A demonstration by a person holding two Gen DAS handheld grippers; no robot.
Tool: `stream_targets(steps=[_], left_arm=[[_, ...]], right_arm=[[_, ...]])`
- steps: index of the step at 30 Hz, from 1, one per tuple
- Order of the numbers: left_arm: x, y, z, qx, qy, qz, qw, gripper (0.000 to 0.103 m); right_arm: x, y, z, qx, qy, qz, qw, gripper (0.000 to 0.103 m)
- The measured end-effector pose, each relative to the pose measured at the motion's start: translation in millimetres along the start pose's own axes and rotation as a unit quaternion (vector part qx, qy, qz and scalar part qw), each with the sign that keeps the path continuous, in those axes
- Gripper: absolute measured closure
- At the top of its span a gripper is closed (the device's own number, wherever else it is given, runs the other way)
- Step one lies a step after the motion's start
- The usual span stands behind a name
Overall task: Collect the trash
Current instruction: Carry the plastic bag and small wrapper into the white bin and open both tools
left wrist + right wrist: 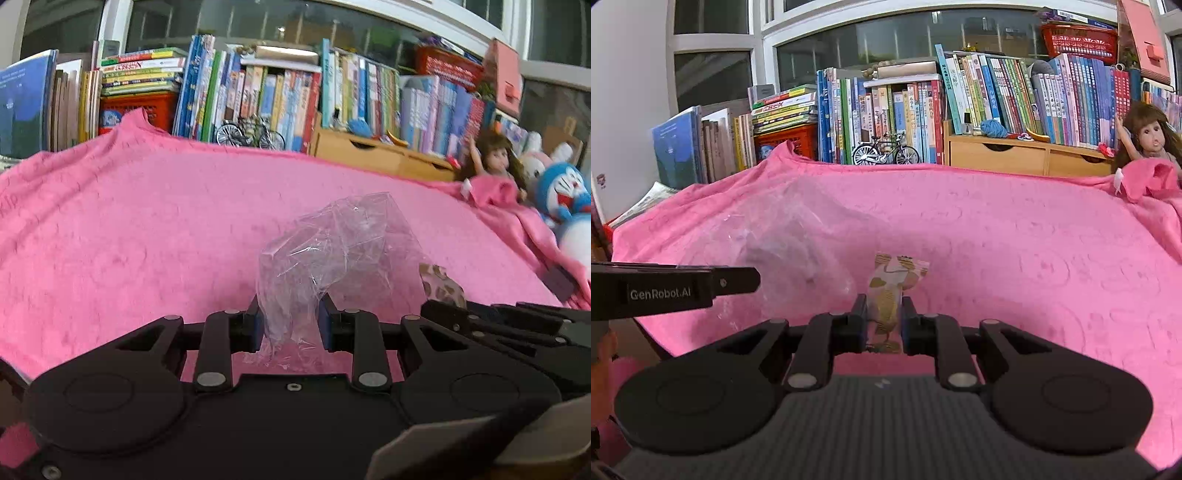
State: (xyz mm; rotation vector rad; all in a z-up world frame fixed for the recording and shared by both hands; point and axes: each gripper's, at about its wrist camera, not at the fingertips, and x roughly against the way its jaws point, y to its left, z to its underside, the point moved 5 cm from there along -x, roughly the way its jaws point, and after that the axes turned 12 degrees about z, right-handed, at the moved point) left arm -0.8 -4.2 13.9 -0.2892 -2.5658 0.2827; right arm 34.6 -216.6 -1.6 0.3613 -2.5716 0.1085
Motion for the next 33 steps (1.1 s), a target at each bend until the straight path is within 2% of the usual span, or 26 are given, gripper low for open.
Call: stream_targets(steps=[10,16,27,33], left_arm=[[49,-19,37,-0.028,0.012,0.002,0.9995,0.076],[69,-32,61,-0.057,0.042,0.012,0.9974,0.076],[88,-44,95,-0.099,0.066,-0.002,0.9928,0.076],[78,-49,130,-0.105,0.115,0.014,0.9877,0.076]], right_arm=[[38,-5,47,-0.007,0.01,0.005,1.0,0.081],[54,-3,73,-0.001,0.021,0.01,1.0,0.081],[63,6,118,0.008,0.06,0.021,0.998,0.081],[59,0,140,-0.014,0.095,0.029,0.995,0.081]])
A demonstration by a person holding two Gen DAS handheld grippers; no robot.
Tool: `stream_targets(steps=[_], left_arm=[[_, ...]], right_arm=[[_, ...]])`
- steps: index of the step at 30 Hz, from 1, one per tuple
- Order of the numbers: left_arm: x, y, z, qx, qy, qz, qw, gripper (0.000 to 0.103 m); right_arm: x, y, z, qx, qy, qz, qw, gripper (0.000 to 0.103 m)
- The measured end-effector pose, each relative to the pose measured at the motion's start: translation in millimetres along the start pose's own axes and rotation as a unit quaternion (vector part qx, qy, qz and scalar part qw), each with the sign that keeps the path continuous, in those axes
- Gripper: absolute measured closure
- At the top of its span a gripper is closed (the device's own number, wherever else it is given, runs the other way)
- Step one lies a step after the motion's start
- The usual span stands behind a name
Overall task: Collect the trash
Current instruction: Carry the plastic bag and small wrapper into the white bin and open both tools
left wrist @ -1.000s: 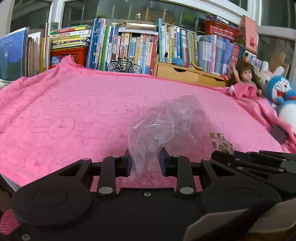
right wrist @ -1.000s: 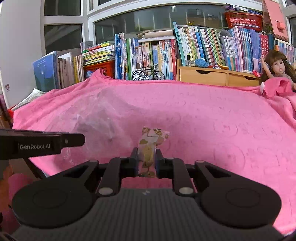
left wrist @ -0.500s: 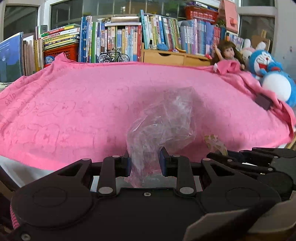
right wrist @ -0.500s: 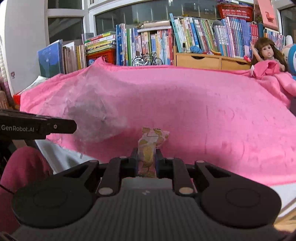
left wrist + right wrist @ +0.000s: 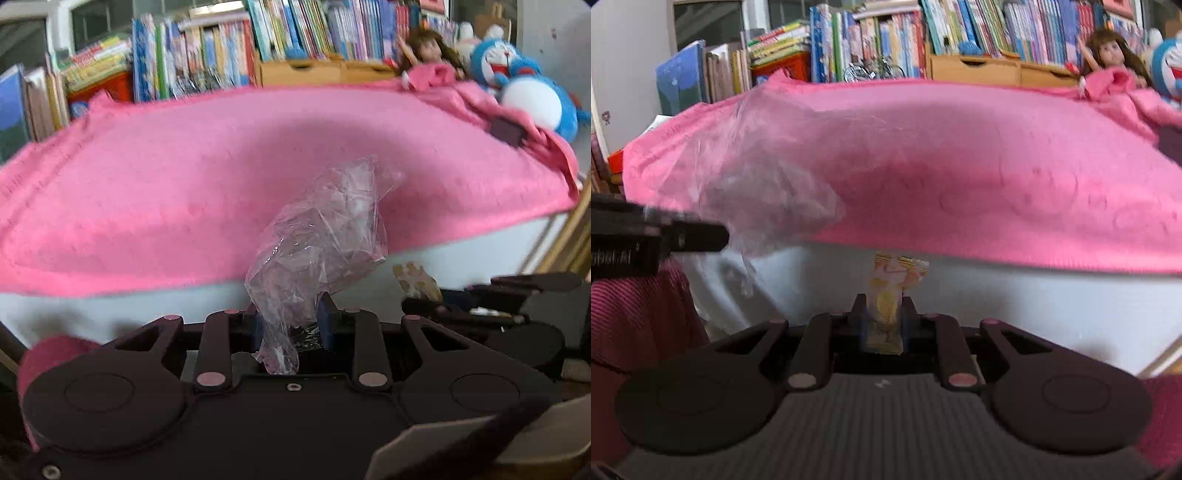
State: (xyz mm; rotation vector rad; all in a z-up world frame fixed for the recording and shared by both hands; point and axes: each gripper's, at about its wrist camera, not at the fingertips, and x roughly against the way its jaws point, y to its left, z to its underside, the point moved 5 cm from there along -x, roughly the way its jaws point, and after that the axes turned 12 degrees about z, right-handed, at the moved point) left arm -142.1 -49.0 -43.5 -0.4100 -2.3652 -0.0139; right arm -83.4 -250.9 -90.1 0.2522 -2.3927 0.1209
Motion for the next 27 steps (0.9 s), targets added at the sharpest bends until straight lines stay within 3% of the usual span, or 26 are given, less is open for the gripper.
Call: stream_targets(steps=[11,27], left_arm=[[-23,-3,22,-0.003,0.043,0.016,0.9989,0.076],[-50,-3,45,0.008,0.118,0.04,0.9922,0.074]], right_arm=[[-11,1,25,-0.002,0.037,0.005,0.999,0.08],[-9,-5,27,0.015,0.056,-0.006,0.998,0.077]])
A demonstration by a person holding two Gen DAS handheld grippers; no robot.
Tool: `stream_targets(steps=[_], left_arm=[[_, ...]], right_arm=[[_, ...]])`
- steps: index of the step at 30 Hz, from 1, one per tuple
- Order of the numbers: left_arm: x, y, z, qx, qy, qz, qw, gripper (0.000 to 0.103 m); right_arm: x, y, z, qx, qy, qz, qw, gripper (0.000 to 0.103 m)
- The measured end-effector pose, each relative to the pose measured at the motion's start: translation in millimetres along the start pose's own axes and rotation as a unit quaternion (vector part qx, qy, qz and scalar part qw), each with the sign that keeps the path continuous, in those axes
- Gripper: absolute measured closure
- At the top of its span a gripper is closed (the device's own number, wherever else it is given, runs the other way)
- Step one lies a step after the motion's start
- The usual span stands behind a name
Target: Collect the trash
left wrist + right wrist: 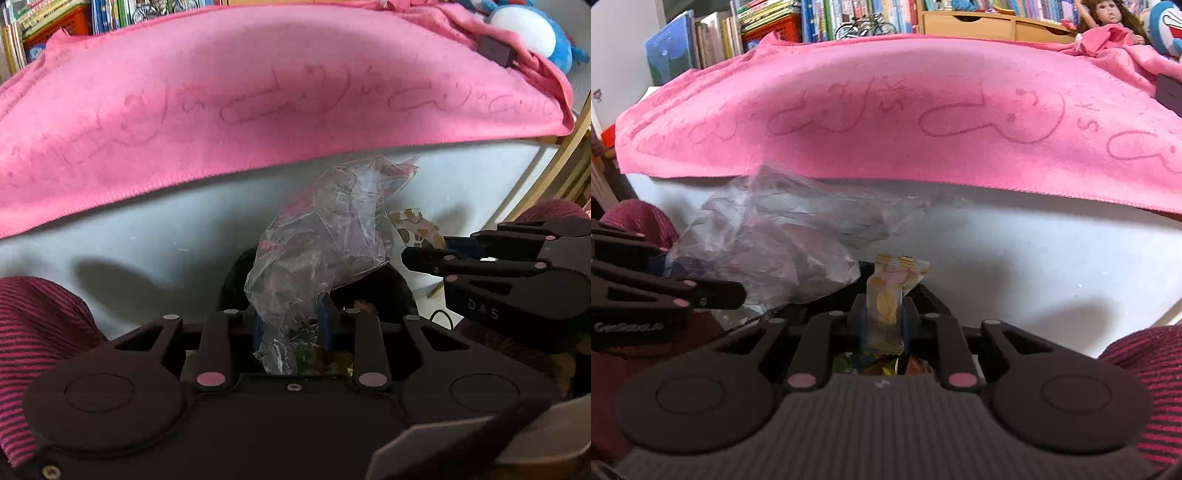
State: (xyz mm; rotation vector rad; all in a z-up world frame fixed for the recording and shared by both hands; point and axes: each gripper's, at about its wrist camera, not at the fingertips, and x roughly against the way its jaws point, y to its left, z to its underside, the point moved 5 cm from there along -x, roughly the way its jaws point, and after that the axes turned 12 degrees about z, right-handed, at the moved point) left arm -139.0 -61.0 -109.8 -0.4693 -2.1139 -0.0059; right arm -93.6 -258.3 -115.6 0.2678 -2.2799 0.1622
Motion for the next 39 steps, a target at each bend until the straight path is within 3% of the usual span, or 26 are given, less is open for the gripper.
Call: stream_targets(steps=[5,13,16,33,39], left_arm=[[-16,7,4,0.016,0.029,0.004,0.9994,0.072],[-21,12,1,0.018,0.031,0.003,0.9993,0.069],[-22,15,1,0.019,0.031,0.003,0.9993,0.067],[-23,15,3,0.029,0.022,-0.01,0.9993,0.044],[-26,14,2,0.028,0.026,-0.012,0.9992,0.042]], right_arm=[[-2,9,3,0.018,0.005,-0.01,1.0,0.076],[-5,13,3,0.024,0.007,-0.014,1.0,0.075],[-5,14,3,0.024,0.007,-0.014,1.0,0.059],[-4,8,2,0.013,0.005,-0.012,1.0,0.041],[-4,9,3,0.01,0.008,-0.01,1.0,0.04]])
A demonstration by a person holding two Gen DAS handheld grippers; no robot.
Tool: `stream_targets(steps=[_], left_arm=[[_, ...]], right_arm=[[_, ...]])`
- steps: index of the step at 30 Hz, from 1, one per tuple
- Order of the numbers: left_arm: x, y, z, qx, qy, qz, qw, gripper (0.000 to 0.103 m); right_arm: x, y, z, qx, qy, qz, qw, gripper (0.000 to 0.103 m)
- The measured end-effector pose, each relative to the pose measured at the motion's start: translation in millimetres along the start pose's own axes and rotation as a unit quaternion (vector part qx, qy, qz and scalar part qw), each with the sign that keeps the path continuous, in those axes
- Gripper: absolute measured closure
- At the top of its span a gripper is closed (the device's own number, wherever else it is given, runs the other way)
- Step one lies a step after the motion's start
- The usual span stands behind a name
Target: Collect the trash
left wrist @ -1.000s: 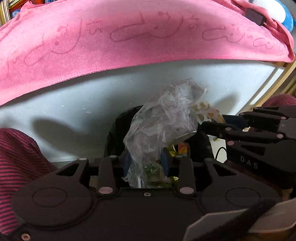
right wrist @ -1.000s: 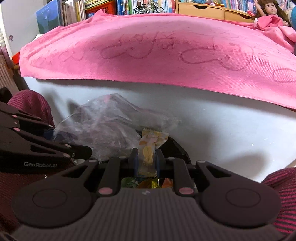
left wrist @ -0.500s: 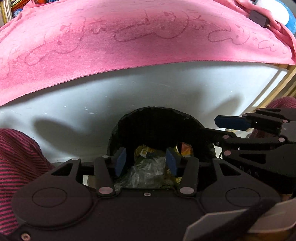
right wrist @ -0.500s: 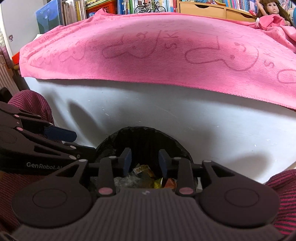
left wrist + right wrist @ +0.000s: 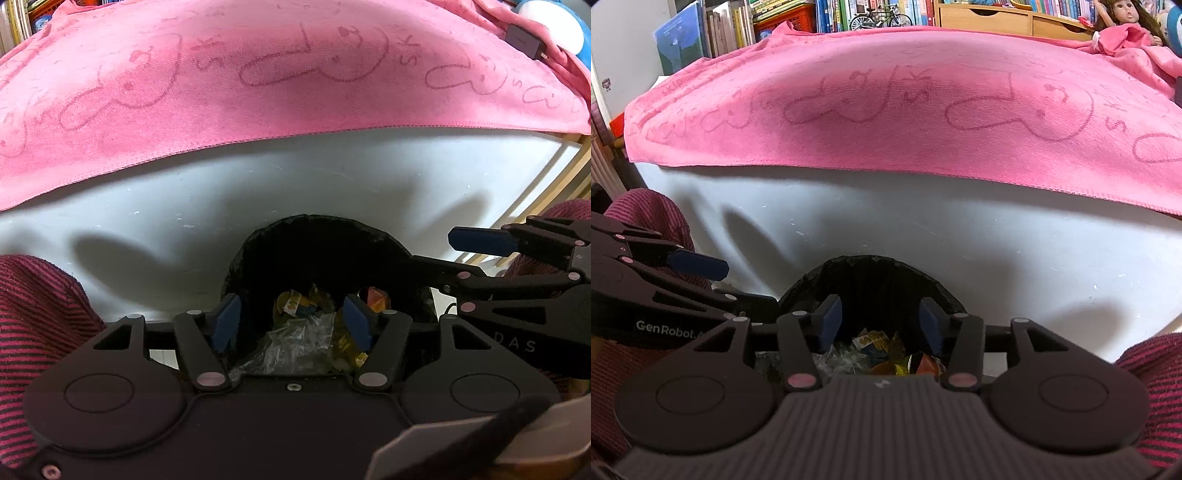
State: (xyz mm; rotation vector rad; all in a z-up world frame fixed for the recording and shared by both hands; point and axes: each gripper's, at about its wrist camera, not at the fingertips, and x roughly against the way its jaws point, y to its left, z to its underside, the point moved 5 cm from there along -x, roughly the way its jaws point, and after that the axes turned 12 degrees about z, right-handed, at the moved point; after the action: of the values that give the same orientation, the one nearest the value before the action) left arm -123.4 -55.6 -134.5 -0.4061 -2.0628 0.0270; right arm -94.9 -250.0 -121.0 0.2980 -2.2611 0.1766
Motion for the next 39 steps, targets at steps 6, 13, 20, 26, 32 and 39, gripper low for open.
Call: stream_targets(steps=[6,13,20,26,32,39], left_arm=[[-2,2,0,0.009,0.008,0.0,0.9999,0.038],[-13,8,6,0.027,0.035,0.017,0.9989,0.035],[-24,9,13,0.031,0.054,0.008,0.998,0.029],[-35,16,20,0.046,0.073,0.005,0.9963,0.024],[-44,20,25,0.053,0.09,0.003,0.9945,0.02],[-51,22,27,0.058,0.099,0.002,0.9934,0.02]], right_arm=[[-1,0,0,-0.002,0.004,0.001,1.0,0.037],[-2,-2,6,-0.008,0.015,0.003,1.0,0.031],[-5,-2,14,0.003,0.031,0.0,1.0,0.027],[-14,-1,21,0.011,0.051,0.0,0.999,0.026],[-19,0,24,0.01,0.06,-0.002,0.998,0.025],[-22,1,26,0.01,0.066,-0.005,0.998,0.024]])
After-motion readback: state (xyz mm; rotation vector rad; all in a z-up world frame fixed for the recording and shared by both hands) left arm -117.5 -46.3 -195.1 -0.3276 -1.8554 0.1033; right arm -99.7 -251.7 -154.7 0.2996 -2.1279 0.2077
